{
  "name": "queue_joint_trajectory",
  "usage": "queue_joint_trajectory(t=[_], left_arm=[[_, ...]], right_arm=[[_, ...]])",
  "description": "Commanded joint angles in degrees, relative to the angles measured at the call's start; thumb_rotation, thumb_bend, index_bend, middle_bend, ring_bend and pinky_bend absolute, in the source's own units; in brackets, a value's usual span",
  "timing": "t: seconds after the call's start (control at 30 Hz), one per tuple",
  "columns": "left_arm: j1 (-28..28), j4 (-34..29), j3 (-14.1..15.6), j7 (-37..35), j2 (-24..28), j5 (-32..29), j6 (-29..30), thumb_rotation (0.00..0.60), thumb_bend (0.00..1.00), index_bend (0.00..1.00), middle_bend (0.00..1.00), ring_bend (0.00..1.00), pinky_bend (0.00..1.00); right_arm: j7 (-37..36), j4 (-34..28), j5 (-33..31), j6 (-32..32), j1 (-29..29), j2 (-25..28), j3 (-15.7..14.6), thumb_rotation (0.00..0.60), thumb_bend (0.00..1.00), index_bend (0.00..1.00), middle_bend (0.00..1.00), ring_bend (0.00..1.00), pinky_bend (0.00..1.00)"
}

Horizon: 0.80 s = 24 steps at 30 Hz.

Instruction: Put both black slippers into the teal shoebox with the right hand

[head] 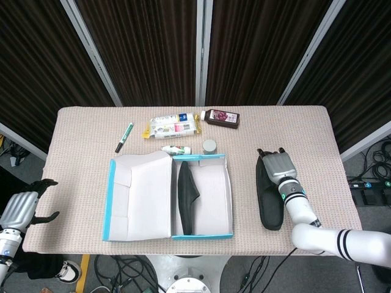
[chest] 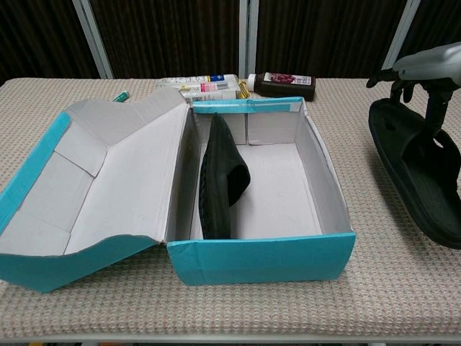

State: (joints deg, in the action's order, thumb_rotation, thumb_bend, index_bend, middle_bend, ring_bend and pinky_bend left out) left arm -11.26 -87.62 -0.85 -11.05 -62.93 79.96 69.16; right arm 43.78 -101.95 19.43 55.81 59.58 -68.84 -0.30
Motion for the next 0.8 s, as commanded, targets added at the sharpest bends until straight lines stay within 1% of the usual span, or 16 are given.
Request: queue_joint_trajectory(t=[0.03,0.27,0.47,0.53,0.6,0.8], left_arm=[[0.01,-0.15,0.03,0.21,0.04,-0.02,0.03,0.600,0.20,0.21,0.17,0.14,0.21],[-0.19,-0.49,-0.10,0.83,0.00,-0.34,-0.20,0.600,0.20,0.21,0.17,0.14,0.21],[-0.35,-0.53,-0.24,1.04,-0.08,-0.72,-0.48,0.600,0.20,0.21,0.17,0.14,0.21],[-0.34,-0.50,-0.30,0.99,-0.13,-0.82,-0.44,0.600,0.20,0.21,0.17,0.14,0.21],[-0.30,-0.45,-0.31,0.88,-0.15,-0.86,-0.41,0.600,0.20,0.21,0.17,0.14,0.21],[-0.17,-0.06,-0.12,0.31,-0.08,-0.95,-0.62,0.600,0.20,0.21,0.17,0.14,0.21]], right_arm=[[-2.34,-3.41,3.23,1.01,-1.16,2.87,1.27,0.600,0.11,0.00,0.47,0.23,0.14],[-8.18,-11.43,11.19,2.40,-2.75,9.48,5.64,0.600,0.11,0.00,0.48,0.25,0.16],[-13.41,-14.50,14.54,0.83,-3.27,12.87,9.33,0.600,0.11,0.00,0.48,0.25,0.16],[-16.18,-14.38,16.62,0.58,-3.88,12.54,10.62,0.600,0.11,0.00,0.49,0.26,0.17],[-20.04,-13.54,19.59,0.65,-5.10,11.00,11.74,0.600,0.11,0.00,0.50,0.26,0.18],[-29.62,-9.07,27.30,-0.41,-8.07,5.77,12.96,0.600,0.11,0.00,0.50,0.26,0.19]])
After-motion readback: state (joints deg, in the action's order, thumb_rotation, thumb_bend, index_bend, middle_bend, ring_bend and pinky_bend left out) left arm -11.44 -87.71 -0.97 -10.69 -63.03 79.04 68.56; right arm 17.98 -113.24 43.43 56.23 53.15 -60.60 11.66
